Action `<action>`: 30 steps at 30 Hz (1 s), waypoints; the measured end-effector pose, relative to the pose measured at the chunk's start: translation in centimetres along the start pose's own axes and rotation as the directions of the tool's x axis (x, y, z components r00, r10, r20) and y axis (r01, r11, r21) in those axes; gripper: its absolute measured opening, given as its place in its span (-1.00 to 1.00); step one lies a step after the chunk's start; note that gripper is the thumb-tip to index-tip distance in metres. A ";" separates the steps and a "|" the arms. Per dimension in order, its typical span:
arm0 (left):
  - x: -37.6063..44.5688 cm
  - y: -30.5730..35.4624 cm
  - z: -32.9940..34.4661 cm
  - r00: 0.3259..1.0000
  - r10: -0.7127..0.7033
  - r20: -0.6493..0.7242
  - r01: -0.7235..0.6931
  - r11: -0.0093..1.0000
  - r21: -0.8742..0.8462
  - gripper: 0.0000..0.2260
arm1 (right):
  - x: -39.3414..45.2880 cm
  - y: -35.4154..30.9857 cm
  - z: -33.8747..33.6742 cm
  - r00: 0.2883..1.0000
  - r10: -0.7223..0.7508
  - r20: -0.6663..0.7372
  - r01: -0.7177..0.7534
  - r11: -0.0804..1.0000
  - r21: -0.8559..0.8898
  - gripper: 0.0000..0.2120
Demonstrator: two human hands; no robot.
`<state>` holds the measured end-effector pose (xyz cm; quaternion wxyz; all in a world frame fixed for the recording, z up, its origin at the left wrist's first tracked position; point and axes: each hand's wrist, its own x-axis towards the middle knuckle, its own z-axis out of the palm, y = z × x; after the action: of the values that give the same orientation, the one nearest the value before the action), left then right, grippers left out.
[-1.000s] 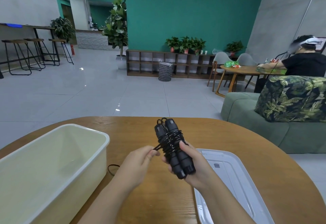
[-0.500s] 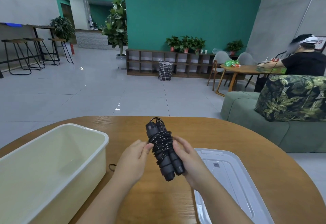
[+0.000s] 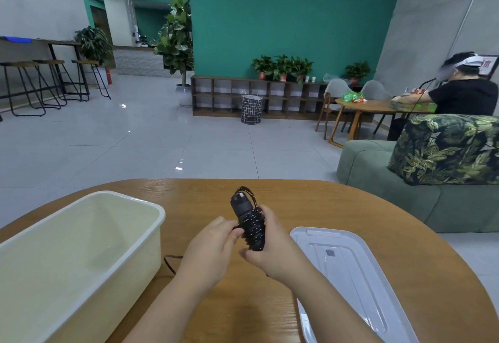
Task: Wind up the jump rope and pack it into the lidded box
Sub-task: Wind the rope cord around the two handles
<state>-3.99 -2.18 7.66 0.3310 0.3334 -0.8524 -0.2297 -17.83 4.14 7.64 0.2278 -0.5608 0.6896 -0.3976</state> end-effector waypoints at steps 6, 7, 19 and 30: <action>-0.1 0.1 -0.7 0.998 0.036 0.059 -0.033 0.999 -0.043 -0.71 | 0.1 0.5 -0.4 0.980 0.198 -0.013 -0.172 0.882 0.438 -0.48; 0.0 0.0 -0.9 0.997 0.036 0.068 -0.035 0.999 -0.019 -0.73 | 0.2 0.6 -0.6 0.976 0.216 0.005 -0.185 0.824 0.535 -0.47; 1.3 0.8 -2.0 0.986 -0.031 0.164 0.055 0.988 -0.143 -0.68 | -0.6 0.6 -2.2 0.956 0.033 0.292 -0.287 0.318 0.904 -0.39; 1.0 0.6 -1.6 0.993 -0.109 -0.045 0.096 0.970 -0.223 -0.69 | 0.0 0.8 -2.6 0.987 0.150 0.064 -0.146 0.645 0.750 -0.63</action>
<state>-3.64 -2.83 9.52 0.3777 0.3446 -0.7935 -0.3301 -20.22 4.96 8.50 0.4693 -0.3573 0.5075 -0.6281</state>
